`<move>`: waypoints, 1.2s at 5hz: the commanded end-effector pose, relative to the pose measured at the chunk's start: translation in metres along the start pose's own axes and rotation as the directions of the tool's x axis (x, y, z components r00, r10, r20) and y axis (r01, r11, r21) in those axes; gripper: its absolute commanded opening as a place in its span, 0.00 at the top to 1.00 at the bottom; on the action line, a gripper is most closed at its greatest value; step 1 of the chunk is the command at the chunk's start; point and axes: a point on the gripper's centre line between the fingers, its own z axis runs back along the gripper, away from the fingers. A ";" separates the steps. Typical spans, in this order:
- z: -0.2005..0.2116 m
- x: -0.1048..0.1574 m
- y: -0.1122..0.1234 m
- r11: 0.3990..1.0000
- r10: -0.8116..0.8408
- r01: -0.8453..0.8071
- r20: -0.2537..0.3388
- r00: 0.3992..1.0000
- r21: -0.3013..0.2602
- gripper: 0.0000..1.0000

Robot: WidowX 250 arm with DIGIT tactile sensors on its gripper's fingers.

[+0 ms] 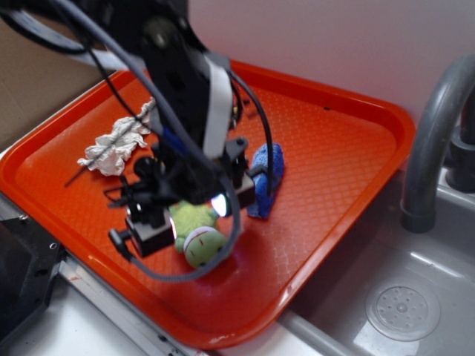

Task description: Grab the green animal.

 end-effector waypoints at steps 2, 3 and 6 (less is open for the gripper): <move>-0.022 0.008 -0.015 1.000 0.018 -0.018 -0.109 0.994 -0.001 0.36; -0.022 0.007 -0.016 1.000 0.031 -0.031 -0.101 0.994 0.003 1.00; 0.045 -0.039 -0.024 0.881 0.460 -0.451 -0.039 0.887 0.142 1.00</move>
